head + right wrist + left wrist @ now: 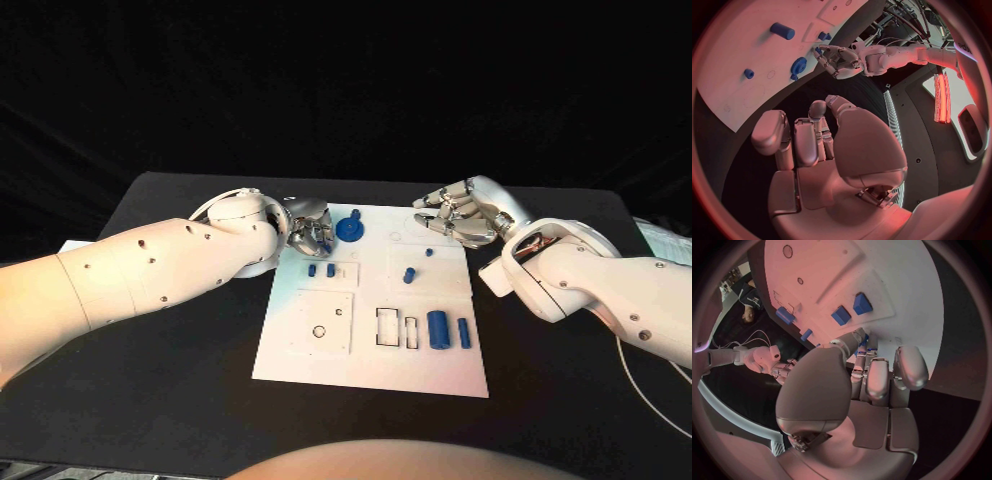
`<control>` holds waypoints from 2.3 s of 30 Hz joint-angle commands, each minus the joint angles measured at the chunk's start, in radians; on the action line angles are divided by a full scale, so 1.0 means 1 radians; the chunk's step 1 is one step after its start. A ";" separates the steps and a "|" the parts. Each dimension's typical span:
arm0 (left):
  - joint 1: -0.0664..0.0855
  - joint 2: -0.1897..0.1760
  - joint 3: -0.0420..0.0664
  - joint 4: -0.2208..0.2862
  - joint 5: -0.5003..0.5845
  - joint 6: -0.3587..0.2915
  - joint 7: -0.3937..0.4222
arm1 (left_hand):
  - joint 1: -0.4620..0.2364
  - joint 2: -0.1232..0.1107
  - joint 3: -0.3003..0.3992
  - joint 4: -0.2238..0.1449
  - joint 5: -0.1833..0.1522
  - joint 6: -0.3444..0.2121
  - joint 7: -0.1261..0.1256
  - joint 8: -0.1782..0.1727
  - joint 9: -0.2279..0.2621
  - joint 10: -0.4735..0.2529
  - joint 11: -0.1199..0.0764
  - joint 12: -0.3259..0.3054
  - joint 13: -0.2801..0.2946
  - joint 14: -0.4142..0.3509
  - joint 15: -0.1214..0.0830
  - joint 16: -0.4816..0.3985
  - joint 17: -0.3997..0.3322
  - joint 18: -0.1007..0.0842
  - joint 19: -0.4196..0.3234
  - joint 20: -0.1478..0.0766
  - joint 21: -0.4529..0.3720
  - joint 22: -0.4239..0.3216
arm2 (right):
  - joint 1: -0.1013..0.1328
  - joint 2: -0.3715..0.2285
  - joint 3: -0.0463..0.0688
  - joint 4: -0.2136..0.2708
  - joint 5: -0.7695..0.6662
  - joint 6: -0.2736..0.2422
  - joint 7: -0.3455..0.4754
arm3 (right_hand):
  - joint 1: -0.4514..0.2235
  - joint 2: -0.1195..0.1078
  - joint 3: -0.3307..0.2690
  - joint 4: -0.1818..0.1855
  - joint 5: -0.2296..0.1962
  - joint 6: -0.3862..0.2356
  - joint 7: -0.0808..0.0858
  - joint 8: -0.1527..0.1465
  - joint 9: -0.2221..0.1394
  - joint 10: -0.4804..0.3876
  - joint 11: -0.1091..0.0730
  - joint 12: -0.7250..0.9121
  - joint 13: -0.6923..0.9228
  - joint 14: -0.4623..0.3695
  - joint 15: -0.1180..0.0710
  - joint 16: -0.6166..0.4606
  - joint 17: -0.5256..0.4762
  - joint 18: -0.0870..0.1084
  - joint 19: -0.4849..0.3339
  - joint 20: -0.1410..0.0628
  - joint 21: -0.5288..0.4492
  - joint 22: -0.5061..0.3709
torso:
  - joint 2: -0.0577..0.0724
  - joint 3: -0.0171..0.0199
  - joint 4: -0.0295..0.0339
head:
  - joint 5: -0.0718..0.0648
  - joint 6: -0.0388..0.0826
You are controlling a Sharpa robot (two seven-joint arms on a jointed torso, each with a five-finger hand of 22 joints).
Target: Assemble the parts on the task board
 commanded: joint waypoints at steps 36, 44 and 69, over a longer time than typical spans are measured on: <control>-0.002 -0.035 0.000 0.004 0.050 -0.027 0.003 | -0.031 -0.019 0.047 -0.018 0.001 -0.152 0.004 -0.033 -0.061 -0.026 0.001 -0.045 -0.007 0.013 0.011 0.011 -0.025 -0.007 -0.010 0.011 -0.024 -0.001 | -0.001 -0.004 0.000 -0.016 -0.052 0.074 -0.040 | 0.007 -0.007 0.039 -0.005 0.006 -0.008 0.011 0.001 0.001 -0.104 0.005 -0.222 -0.186 0.038 0.008 -0.049 -0.014 0.018 -0.033 0.006 -0.059 -0.071 | -0.001 -0.0015 0.0003 | -0.004 -0.001; -0.002 -0.109 0.003 0.042 0.336 -0.189 0.161 | -0.015 -0.007 0.090 -0.033 0.003 -0.119 0.022 -0.013 -0.063 -0.051 0.021 -0.060 -0.014 -0.023 0.025 -0.046 -0.123 0.017 -0.060 0.017 -0.166 -0.079 | -0.001 -0.009 0.000 -0.064 -0.269 0.175 -0.096 | 0.043 -0.033 0.090 -0.035 -0.082 0.005 0.019 0.005 0.004 -0.165 0.025 -0.456 -0.414 0.039 0.022 -0.087 -0.044 0.026 -0.038 0.015 -0.100 -0.124 | -0.003 -0.0012 0.0005 | -0.005 0.004; -0.012 -0.283 0.003 0.253 1.453 -0.218 0.592 | -0.099 0.016 -0.010 -0.014 0.015 -0.073 0.029 0.010 -0.080 -0.080 0.028 0.015 -0.012 -0.202 0.036 -0.356 -0.561 0.081 -0.243 0.034 -0.600 -0.333 | 0.001 0.020 0.001 -0.079 -0.902 0.351 -0.243 | 0.072 -0.054 0.145 -0.049 -0.282 0.035 -0.016 -0.002 0.005 -0.142 0.020 -0.631 -0.733 0.054 0.022 -0.074 -0.058 0.020 -0.004 0.023 -0.074 -0.094 | -0.002 -0.0084 -0.0009 | -0.059 0.033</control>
